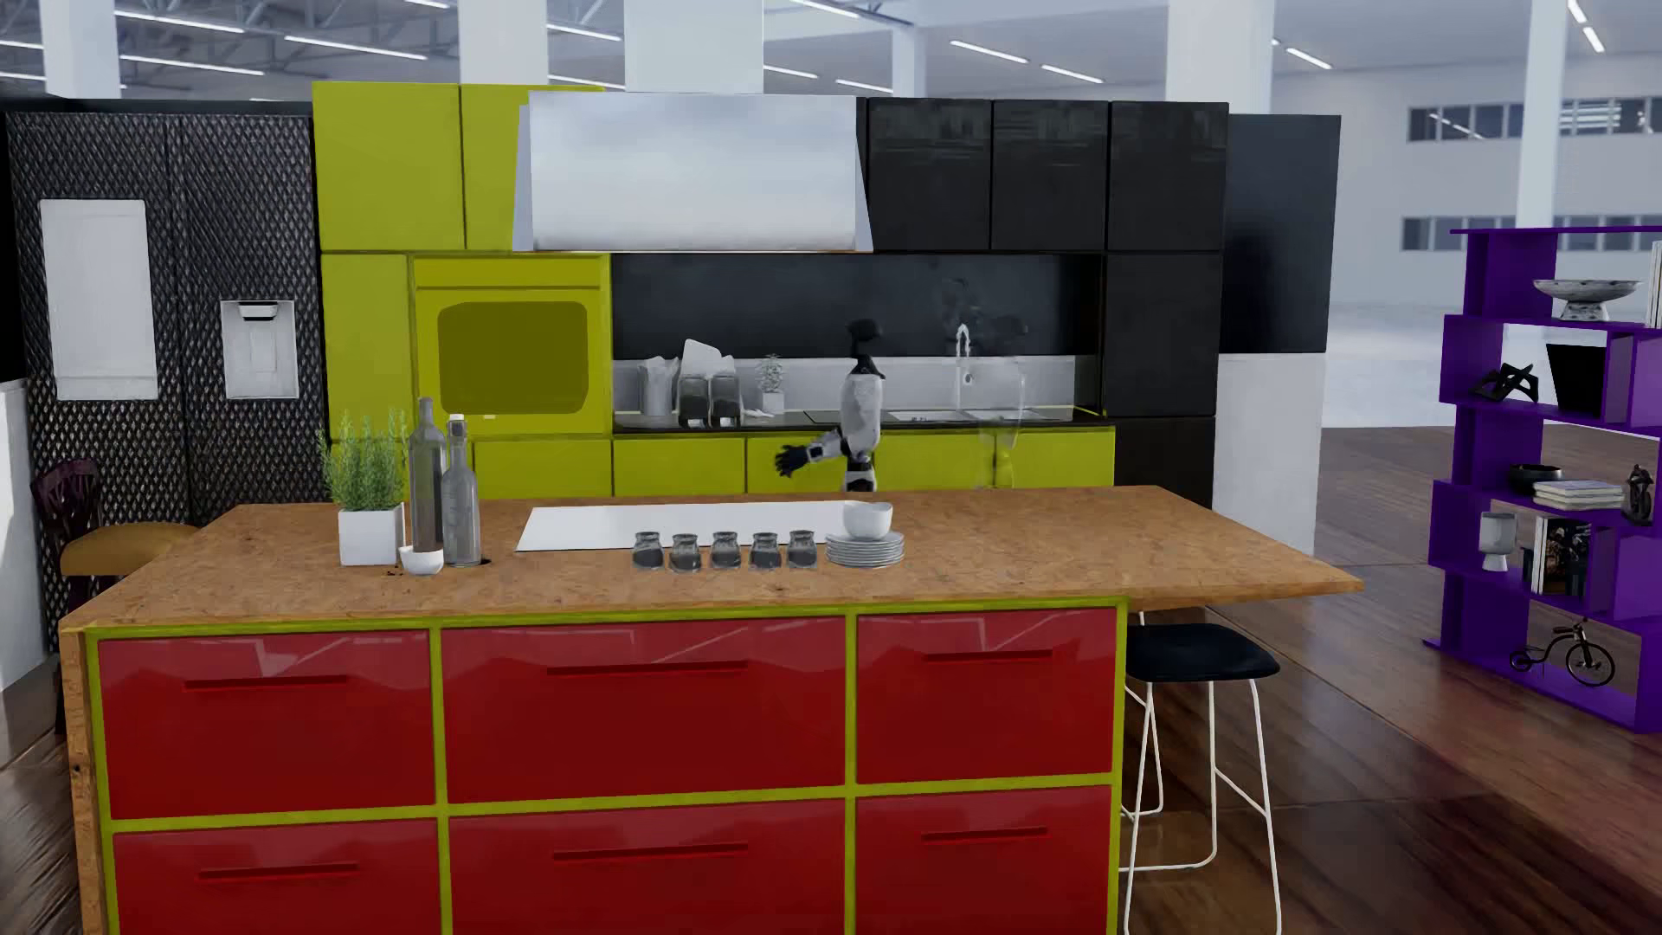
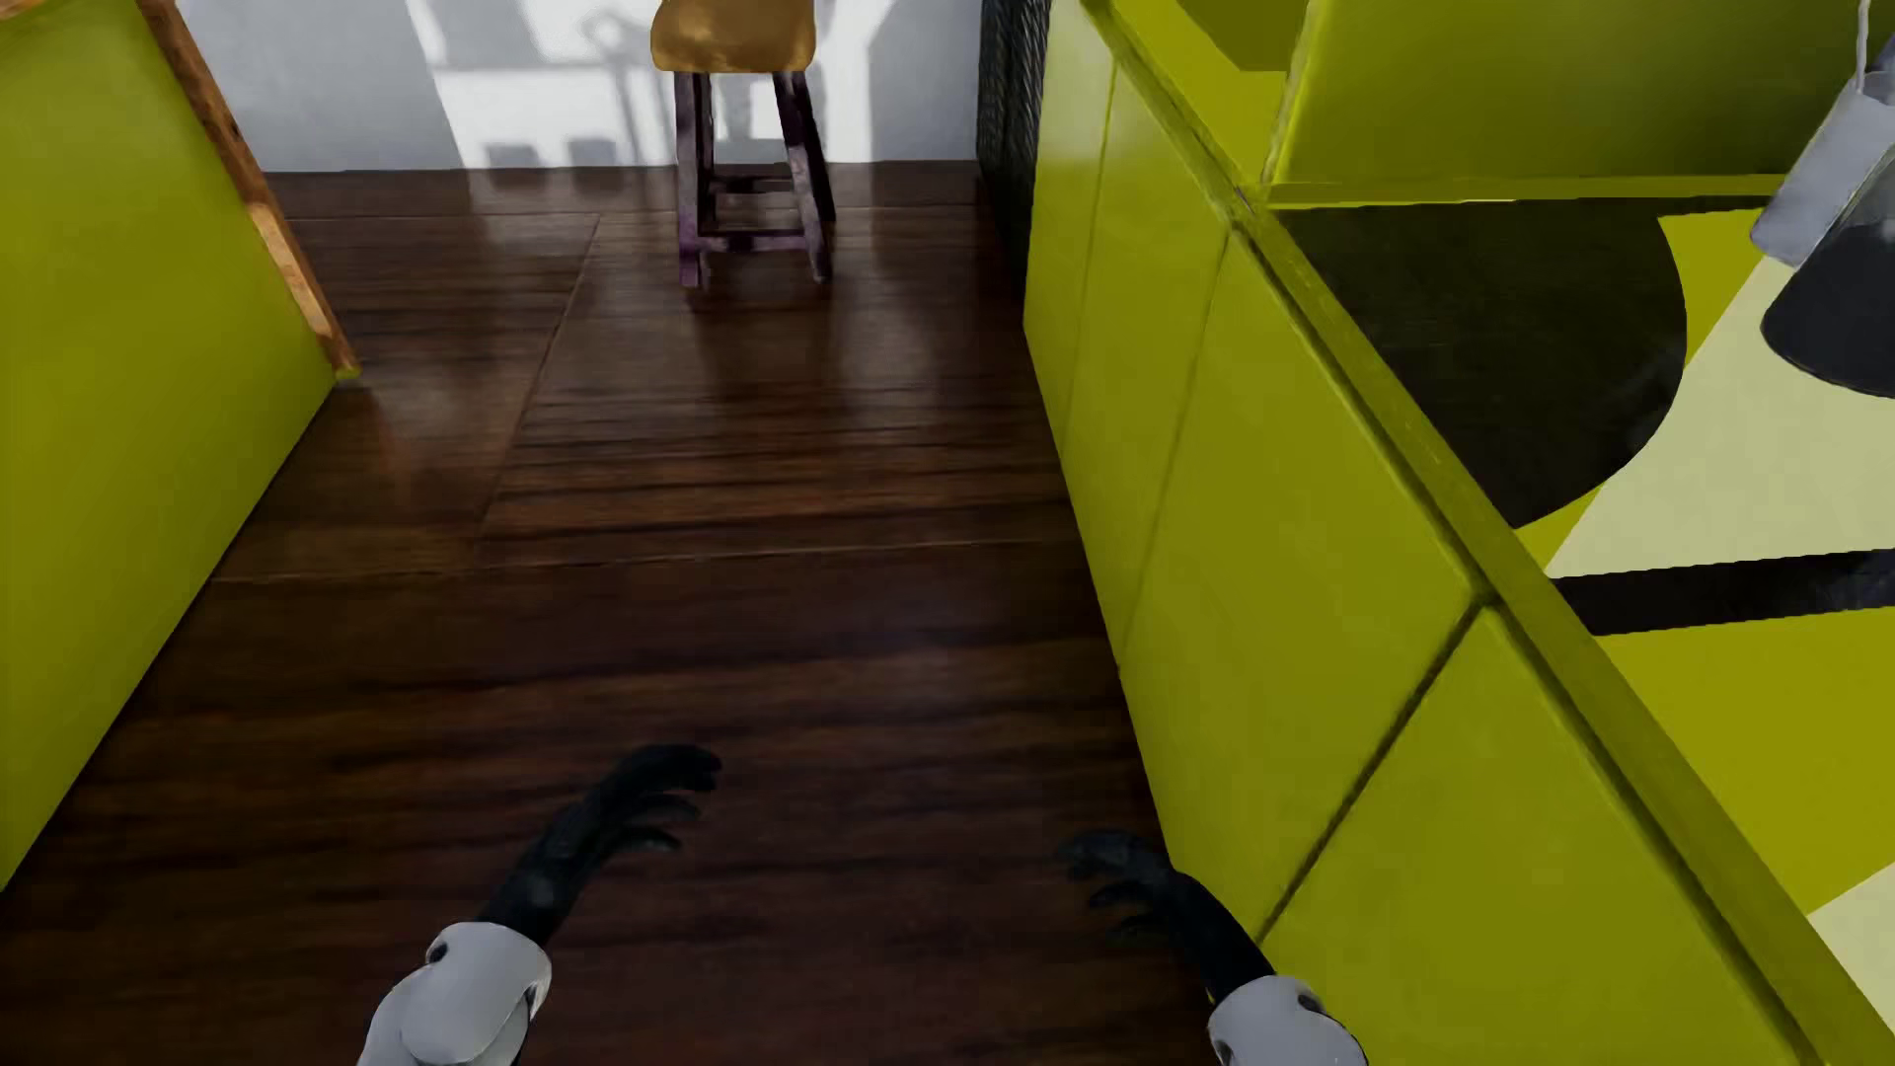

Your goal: Reach

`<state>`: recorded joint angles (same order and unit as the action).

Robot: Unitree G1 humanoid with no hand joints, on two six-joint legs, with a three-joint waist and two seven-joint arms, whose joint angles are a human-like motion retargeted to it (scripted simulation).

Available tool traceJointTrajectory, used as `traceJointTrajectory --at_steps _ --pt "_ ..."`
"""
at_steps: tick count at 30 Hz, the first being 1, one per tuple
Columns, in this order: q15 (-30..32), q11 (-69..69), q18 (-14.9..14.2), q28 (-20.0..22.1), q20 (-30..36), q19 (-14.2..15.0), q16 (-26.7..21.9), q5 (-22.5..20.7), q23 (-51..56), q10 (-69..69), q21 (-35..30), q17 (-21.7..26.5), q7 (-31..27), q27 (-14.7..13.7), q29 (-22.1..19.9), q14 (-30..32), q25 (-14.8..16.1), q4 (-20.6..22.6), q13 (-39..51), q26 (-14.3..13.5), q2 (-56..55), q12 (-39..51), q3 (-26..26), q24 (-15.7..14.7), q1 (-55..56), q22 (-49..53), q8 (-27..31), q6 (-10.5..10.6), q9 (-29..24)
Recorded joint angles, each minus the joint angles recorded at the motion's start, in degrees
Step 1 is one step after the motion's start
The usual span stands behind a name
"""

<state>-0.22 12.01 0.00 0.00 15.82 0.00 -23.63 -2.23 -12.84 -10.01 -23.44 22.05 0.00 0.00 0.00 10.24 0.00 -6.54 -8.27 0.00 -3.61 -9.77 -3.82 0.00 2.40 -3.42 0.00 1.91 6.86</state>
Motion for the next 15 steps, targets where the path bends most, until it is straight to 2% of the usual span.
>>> traceJointTrajectory --at_steps 15 --pt "0.2 -0.8 0.0 0.0 -0.2 0.0 0.1 -0.2 0.6 0.0 0.0 -0.2 0.0 0.0 0.0 -0.7 0.0 -0.4 0.3 0.0 1.0 -0.2 0.3 0.0 -0.7 0.3 0.0 0.3 -0.2"
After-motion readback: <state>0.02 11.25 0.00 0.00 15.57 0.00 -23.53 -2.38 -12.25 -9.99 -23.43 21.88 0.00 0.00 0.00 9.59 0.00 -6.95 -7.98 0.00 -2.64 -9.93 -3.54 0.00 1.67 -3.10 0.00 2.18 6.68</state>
